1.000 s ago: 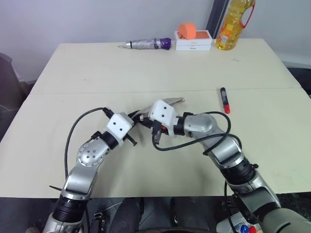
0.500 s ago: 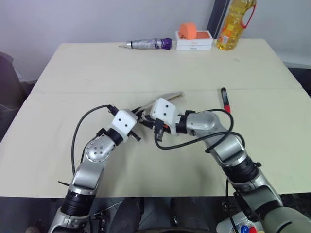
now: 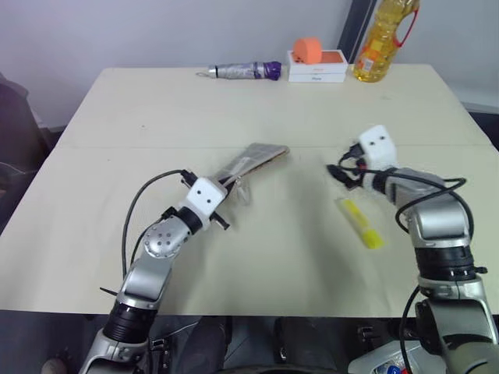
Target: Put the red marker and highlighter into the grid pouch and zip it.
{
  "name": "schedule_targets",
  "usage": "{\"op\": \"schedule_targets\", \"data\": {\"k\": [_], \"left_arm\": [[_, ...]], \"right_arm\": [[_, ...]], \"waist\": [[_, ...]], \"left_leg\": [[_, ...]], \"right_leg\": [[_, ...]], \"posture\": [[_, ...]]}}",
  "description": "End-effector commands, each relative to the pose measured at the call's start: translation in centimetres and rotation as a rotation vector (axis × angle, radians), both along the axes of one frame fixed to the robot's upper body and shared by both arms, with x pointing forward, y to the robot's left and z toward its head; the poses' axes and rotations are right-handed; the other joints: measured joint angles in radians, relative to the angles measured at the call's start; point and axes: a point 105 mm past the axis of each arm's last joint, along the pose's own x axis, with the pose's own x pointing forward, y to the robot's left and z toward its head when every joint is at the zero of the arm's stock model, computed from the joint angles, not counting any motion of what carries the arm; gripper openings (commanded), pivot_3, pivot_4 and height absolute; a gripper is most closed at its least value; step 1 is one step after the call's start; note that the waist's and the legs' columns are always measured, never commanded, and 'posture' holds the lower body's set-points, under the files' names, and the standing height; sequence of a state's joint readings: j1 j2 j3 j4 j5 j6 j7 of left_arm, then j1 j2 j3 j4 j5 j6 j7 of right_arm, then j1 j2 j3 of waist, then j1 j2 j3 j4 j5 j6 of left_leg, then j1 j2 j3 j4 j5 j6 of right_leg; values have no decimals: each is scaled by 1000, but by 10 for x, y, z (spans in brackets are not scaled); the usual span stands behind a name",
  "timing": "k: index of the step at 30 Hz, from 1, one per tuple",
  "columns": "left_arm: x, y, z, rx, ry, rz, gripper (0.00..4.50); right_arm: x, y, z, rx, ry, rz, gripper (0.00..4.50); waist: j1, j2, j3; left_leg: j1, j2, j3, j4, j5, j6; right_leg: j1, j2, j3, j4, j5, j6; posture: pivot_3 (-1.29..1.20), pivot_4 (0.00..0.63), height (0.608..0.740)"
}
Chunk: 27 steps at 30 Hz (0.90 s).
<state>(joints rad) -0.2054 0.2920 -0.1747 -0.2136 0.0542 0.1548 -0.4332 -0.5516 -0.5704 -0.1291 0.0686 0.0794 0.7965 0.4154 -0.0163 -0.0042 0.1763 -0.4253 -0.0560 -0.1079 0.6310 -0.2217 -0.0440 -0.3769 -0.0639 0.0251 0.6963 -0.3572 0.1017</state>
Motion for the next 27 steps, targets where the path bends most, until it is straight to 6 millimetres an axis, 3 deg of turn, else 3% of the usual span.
{"op": "schedule_targets", "data": {"k": [1, 5, 6, 8, 13, 14, 17, 21, 24, 27], "left_arm": [[-2, -5, 6, -20, -12, -22, 0], [-2, -8, 6, -23, -11, -24, 0], [-2, -8, 7, -25, -12, -24, 0], [-1, -8, 7, -27, -14, -23, 0], [0, -5, 9, -34, -21, -12, 0], [0, -5, 9, -37, -22, -10, 0], [1, -4, 10, -51, -22, -7, 0], [3, -1, 14, -82, -21, -6, 0], [4, 1, 15, -85, -27, -12, 0], [4, 1, 16, -86, -30, -15, 0]], "right_arm": [[3, -34, 0, 25, -31, -166, 3967], [4, -41, -14, 95, 3, -197, 3967], [4, -40, -16, 120, 8, -195, 3738], [4, -38, -19, 139, 14, -183, 3135], [5, -33, -14, 114, -6, -153, 491], [5, -32, -9, 97, -21, -138, 314], [5, -15, 11, -31, -87, 12, 330], [-15, 28, 37, -227, -183, 379, 330], [-35, 50, 44, -280, -195, 567, 330], [-41, 60, 45, -273, -201, 620, 330]], "waist": [[-1, 0, 0], [-2, 0, 0], [-3, 0, 0], [-3, 0, 0], [-1, 0, 0], [-1, 0, 0], [-1, 0, 0], [-1, 0, 0], [1, 0, 0], [2, 0, 0]], "left_leg": [[0, 0, 0, 0, 0, 0], [0, 0, 0, 0, 0, 0], [0, 0, 1, 0, 0, 0], [1, 0, 0, 0, 0, 0], [1, 0, 0, 0, 0, 0], [1, 0, 0, 0, 0, 0], [1, 0, 0, 0, 0, 0], [1, 0, 0, 0, 0, 1], [1, 0, -1, 0, 0, 1], [2, 1, -1, 0, 0, 1]], "right_leg": [[0, 0, 0, 0, 0, 0], [0, 0, 0, 0, 0, 0], [0, 0, 0, 0, 0, 0], [1, 1, 0, 0, 0, 0], [1, 1, 0, 0, 0, 0], [1, 1, 0, 0, 0, 0], [1, 1, 0, 0, 0, 0], [1, 1, 0, 0, 0, 0], [3, 1, -1, -2, 0, 0], [5, 1, -1, -3, 0, 0]], "posture": [[0, 150, 740], [0, 150, 740], [0, 150, 740], [0, 150, 740], [0, 150, 740], [0, 150, 740], [0, 150, 740], [0, 150, 740], [0, 150, 740], [0, 150, 740]]}}
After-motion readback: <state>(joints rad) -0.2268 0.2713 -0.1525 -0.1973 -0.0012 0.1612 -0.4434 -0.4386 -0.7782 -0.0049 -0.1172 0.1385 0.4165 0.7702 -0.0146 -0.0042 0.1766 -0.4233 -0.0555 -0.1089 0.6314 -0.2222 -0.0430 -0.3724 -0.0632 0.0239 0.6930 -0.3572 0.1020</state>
